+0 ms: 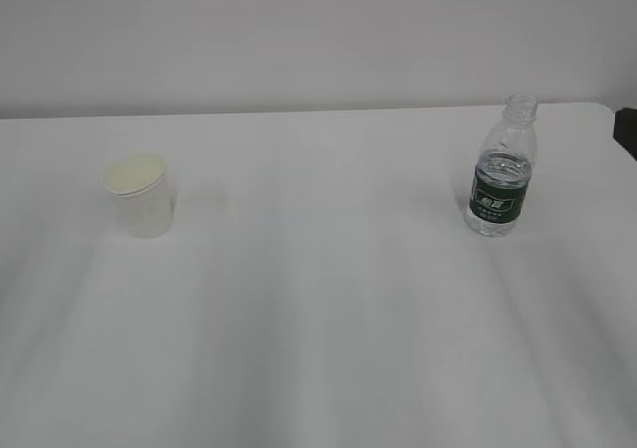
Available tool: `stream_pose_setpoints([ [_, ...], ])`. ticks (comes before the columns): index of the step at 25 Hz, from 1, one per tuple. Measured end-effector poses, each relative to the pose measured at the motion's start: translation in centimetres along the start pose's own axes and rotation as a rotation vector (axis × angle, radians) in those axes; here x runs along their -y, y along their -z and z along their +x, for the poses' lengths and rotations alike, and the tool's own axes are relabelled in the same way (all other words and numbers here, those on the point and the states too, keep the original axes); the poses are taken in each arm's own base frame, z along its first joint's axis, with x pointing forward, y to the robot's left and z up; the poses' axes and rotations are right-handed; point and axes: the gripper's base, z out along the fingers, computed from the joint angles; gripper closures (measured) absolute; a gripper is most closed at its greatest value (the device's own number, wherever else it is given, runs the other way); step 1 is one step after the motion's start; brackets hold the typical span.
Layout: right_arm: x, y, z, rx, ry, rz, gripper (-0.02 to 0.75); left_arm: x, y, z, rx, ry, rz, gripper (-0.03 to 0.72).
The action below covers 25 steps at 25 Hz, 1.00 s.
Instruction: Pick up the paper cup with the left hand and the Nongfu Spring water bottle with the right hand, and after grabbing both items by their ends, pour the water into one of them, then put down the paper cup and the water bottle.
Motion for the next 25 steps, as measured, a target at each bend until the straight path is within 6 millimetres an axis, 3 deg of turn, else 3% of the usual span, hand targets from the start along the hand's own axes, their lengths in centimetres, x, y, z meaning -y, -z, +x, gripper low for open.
stream_pose_setpoints([
  [9,-1.1,-0.6,4.2,0.028,-0.05,-0.026,0.165,-0.1,0.4,4.3,0.112,0.08,0.002,0.101],
  [16,-2.0,-0.8,8.4,-0.01,-0.103,-0.054,0.165,-0.4,0.1,7.3,0.077,0.152,-0.029,0.101],
  [21,-2.5,-0.9,10.2,-0.016,-0.118,-0.067,0.165,-0.4,-0.8,8.4,0.022,0.156,-0.035,0.101],
  [25,-2.8,-0.6,11.3,-0.011,-0.129,-0.075,0.165,-0.4,-0.6,10.4,-0.004,0.172,-0.041,0.101],
])
